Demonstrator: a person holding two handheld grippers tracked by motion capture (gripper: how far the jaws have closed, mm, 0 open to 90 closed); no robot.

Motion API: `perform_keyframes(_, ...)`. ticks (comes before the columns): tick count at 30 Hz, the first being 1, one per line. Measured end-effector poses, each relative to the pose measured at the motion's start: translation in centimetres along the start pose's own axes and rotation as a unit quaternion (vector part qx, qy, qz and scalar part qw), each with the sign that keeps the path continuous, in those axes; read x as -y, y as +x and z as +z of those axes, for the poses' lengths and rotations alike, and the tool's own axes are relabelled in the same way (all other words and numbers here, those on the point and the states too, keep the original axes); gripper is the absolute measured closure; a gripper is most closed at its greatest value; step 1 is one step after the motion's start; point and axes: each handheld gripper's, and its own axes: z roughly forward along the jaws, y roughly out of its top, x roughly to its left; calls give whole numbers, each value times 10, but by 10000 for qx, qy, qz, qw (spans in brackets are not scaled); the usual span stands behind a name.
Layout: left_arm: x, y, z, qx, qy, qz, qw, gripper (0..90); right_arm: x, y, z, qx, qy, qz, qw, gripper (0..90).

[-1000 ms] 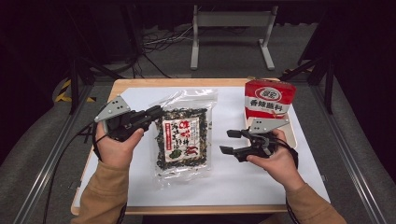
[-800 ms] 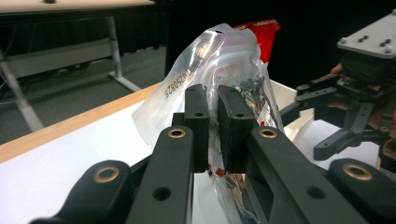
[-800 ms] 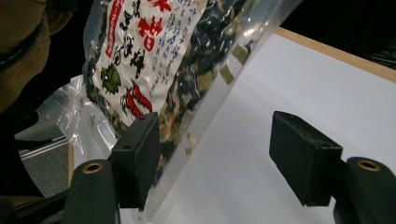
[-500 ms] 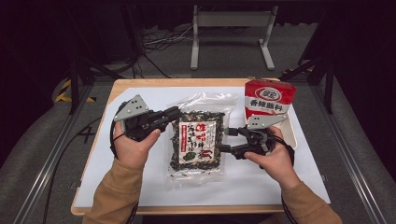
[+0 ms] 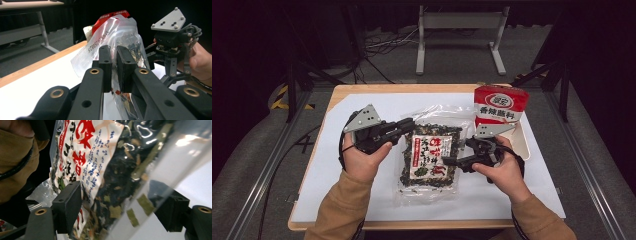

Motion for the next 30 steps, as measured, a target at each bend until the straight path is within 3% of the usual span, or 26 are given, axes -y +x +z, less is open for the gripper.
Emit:
perform_keyframes(6, 0, -2, 2, 68, 8, 41, 10000, 832, 0, 3, 2, -137, 50, -28, 9999, 335)
perform_keyframes(7, 0, -2, 3, 78, 7, 50, 10000, 831, 0, 3, 2, -226, 125, -130, 9996, 403)
perform_keyframes(9, 0, -3, 3, 107, 21, 40, 9999, 831, 0, 4, 1, -244, 176, -168, 9994, 414)
perform_keyframes(12, 1, -3, 3, 131, 19, 75, 9999, 828, -1, 3, 0, -196, 384, -314, 9986, 516)
perform_keyframes(18, 0, -2, 1, 149, -28, 55, 9999, 825, -3, 2, -4, -478, 470, -240, 9975, 629)
perform_keyframes(22, 0, -1, 0, 126, -36, 30, 9999, 815, -3, 3, -7, -525, 505, -365, 9967, 716)
perform_keyframes(30, 0, 0, -1, 99, -47, 21, 9999, 811, -3, 3, -8, -596, 573, -349, 9960, 749)
